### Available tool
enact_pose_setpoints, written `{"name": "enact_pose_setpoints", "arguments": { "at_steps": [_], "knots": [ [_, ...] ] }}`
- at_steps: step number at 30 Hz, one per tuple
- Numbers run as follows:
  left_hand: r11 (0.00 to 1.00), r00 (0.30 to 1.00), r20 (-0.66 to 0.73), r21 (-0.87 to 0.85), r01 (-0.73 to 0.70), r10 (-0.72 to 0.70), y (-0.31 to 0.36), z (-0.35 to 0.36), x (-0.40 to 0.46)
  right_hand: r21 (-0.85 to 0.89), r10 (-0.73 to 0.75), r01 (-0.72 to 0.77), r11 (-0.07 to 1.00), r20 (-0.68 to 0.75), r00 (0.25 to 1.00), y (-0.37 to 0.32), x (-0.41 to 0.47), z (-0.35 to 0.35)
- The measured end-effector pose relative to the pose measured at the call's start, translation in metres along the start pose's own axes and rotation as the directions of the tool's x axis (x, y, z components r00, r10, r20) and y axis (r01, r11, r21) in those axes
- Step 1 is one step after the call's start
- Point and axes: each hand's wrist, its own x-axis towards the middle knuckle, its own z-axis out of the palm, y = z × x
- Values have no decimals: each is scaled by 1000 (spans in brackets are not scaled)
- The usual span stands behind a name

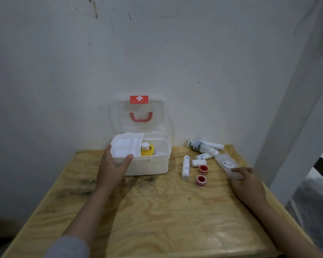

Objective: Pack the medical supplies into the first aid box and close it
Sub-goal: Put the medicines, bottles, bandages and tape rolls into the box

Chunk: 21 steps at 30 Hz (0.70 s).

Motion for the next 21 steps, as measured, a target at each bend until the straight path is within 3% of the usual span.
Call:
{"name": "enact_pose_setpoints", "arguments": {
  "at_steps": [4, 9, 14, 21],
  "knots": [
    [1000, 1000, 0, -24, -10, 10, 1, 1, 0, 42, 11, -9, 999, -31, 999, 1, -3, -2],
    [999, 1000, 7, -45, -9, 10, -2, 0, 1, 179, 34, 2, 984, -193, 981, -14, -15, -13],
    [998, 1000, -11, -60, -20, 20, 0, 1, -1, 286, -94, 192, 939, -322, 942, -46, -19, -26],
    [996, 1000, -1, -86, -24, 25, -4, 1, 0, 533, -210, 304, 790, -231, 950, -129, -3, -24]
  ]
}}
